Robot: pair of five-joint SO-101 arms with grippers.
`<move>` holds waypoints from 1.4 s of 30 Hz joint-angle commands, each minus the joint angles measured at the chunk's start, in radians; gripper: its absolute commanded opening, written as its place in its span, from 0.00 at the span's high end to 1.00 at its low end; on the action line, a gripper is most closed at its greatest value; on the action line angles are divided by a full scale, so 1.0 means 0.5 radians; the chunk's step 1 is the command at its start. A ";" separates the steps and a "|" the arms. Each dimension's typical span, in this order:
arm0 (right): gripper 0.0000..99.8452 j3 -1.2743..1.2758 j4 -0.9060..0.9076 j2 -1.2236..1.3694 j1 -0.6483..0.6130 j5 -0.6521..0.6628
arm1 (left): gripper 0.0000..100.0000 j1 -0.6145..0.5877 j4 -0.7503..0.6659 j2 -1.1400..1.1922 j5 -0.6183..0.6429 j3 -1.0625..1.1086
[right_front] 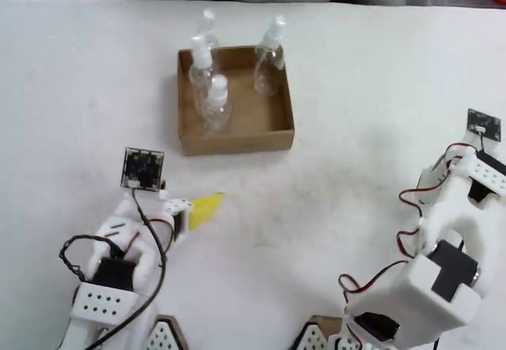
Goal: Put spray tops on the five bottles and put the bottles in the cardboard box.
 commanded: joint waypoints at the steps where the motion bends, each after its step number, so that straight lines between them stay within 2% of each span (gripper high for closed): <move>1: 0.72 -0.061 -0.084 0.072 -0.023 -0.031 | 0.60 -0.014 0.018 -0.017 -0.028 -0.009; 9: 0.73 -0.206 -0.100 0.244 -0.020 -0.031 | 0.60 -0.014 0.018 -0.017 -0.028 -0.009; 19: 0.73 -0.316 0.097 0.112 -0.026 -0.028 | 0.60 -0.008 0.012 -0.017 -0.028 -0.009; 24: 0.73 -0.313 0.084 0.146 -0.026 -0.028 | 0.60 -0.008 0.012 -0.017 -0.028 -0.009; 26: 0.75 -0.322 0.081 0.176 -0.023 -0.028 | 0.60 -0.008 0.012 -0.017 -0.028 -0.009; 32: 0.93 -0.503 0.094 0.342 -0.020 -0.015 | 0.60 -0.008 0.012 -0.017 -0.028 -0.009; 36: 0.95 -0.635 0.192 0.419 -0.002 -0.012 | 0.60 -0.011 0.012 -0.017 -0.028 -0.009; 42: 0.98 -0.825 0.615 0.419 0.002 -0.012 | 0.60 -0.048 0.015 -0.017 -0.028 -0.025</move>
